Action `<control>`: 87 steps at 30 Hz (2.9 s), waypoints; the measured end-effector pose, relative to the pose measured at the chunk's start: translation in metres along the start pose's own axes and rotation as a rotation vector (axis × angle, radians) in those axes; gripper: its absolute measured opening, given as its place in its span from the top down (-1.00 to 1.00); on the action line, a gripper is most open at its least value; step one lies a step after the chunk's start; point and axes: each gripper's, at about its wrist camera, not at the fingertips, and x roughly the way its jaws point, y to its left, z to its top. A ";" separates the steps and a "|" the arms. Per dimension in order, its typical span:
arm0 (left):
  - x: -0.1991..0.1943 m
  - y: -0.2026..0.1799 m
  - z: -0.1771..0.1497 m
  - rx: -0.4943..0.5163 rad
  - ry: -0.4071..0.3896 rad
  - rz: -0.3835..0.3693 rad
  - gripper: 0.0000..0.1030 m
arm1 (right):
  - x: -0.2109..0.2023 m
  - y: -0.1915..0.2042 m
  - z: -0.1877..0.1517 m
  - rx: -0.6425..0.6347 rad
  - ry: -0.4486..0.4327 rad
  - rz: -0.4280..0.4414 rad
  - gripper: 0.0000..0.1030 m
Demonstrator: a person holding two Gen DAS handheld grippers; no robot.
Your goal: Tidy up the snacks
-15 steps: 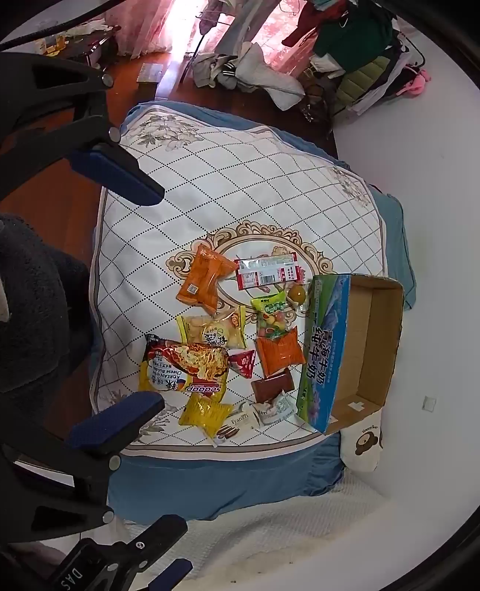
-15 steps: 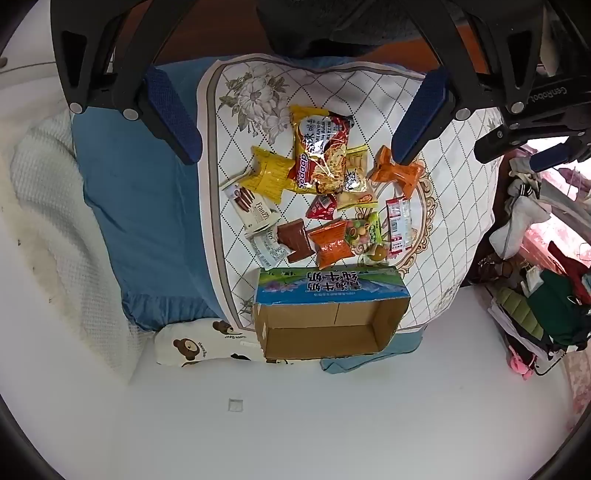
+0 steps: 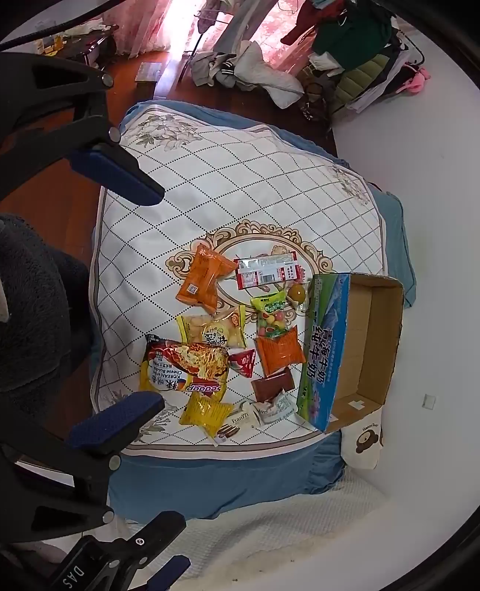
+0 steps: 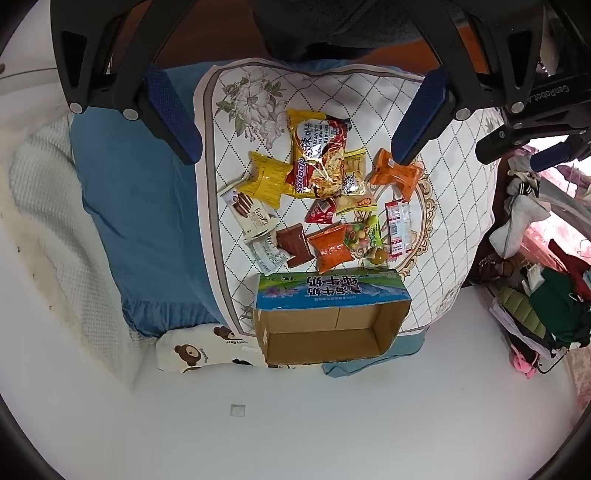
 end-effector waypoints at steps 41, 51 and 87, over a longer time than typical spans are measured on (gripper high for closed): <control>0.010 0.009 0.014 0.009 0.009 0.012 -1.00 | 0.009 0.005 0.015 0.020 0.021 0.003 -1.00; 0.007 0.010 0.017 0.011 0.007 0.007 -1.00 | 0.009 0.007 0.018 0.022 0.022 0.002 -1.00; 0.007 0.013 0.023 0.005 0.000 0.013 -1.00 | 0.011 0.012 0.016 0.041 0.024 0.029 -1.00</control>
